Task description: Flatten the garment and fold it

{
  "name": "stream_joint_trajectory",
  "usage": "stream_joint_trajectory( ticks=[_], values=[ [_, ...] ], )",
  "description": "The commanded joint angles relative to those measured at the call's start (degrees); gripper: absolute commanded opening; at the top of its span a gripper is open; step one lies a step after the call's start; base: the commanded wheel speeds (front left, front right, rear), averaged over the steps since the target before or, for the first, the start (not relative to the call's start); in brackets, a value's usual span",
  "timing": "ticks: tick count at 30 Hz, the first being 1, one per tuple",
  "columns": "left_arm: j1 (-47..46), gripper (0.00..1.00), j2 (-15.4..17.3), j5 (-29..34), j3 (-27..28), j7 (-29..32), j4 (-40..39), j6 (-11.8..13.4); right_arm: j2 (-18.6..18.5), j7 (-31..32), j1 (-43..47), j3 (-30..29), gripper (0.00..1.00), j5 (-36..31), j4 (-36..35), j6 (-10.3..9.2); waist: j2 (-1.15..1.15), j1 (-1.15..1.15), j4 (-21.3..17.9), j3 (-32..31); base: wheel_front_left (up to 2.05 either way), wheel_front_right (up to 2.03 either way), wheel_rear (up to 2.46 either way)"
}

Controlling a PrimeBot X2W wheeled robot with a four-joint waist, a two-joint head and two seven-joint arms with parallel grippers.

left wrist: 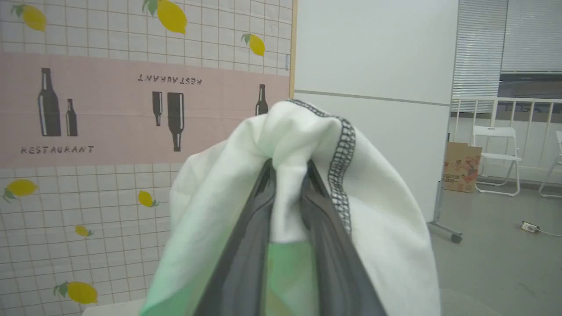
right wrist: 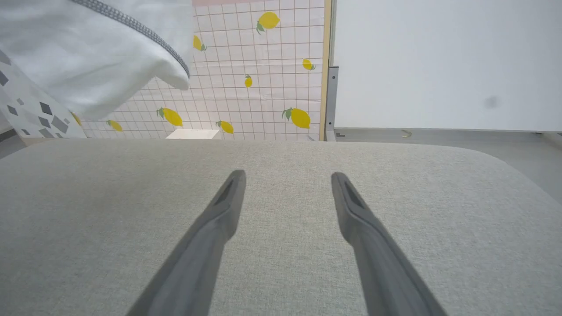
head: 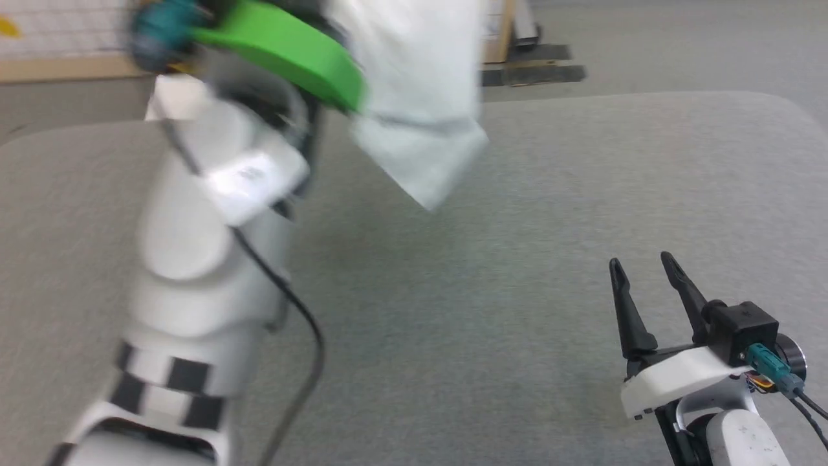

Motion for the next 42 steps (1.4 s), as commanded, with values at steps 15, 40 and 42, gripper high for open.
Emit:
stream_joint_trajectory(
  ticks=[15, 40, 42],
  values=[
    [17.4, 0.00, -2.8, -5.4, -14.2, 24.3, 27.0, -0.8, 0.1, 4.1, 2.7, 0.8, 1.00, 1.6, -0.7, -0.09, -0.01, 0.00, -7.5, -1.8, 0.00, 0.00, 0.00],
    [35.5, 1.00, 3.1, -3.2, 0.6, -10.9, -0.3, 2.3, 0.1, 3.3, 4.5, -2.3, 1.00, 1.9, -4.4, -0.09, -0.01, 0.00, 0.0, -3.7, 0.00, 0.00, 0.00],
    [38.3, 1.00, 3.0, -1.8, 2.7, -10.9, -3.2, 1.6, 0.1, 3.0, 4.6, -2.8, 1.00, 2.0, -4.3, -0.09, -0.01, 0.00, 0.6, -3.8, 0.00, 0.00, 0.00]
  ],
)
